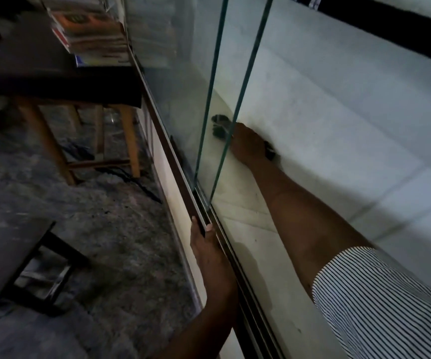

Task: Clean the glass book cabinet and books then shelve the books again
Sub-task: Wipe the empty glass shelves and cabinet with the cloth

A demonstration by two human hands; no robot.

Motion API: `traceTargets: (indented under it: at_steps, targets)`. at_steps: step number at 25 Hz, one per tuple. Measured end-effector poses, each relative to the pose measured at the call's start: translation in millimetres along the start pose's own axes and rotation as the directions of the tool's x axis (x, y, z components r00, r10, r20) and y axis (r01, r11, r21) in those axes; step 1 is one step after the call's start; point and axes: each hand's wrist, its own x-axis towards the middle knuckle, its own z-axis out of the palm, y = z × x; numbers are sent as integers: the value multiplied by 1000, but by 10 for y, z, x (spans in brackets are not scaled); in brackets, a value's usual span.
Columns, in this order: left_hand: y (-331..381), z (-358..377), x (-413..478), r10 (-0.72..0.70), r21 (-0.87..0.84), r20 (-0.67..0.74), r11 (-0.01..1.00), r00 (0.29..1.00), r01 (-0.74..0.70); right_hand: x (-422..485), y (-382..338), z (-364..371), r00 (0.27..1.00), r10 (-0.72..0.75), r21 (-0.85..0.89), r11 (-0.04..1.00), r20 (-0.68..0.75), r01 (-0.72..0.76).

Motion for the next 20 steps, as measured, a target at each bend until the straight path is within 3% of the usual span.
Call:
traceTargets:
  at_steps: [8, 16, 18, 20]
  targets:
    - [-9, -11, -31, 0, -24, 22, 1000, 1000, 0, -864, -168, -160, 970, -241, 246, 942, 27, 227]
    - [54, 26, -44, -36, -108, 13, 994, 999, 37, -2405, -105, -356, 995, -96, 426, 900, -11, 91]
    - [121, 50, -43, -29, -85, -22, 996, 999, 27, -2533, -49, -480, 997, -19, 529, 849, 72, -22]
    - [197, 54, -61, -1, -12, -17, 1000, 1000, 0, -2310, 72, -565, 995, 99, 569, 817, 27, -97]
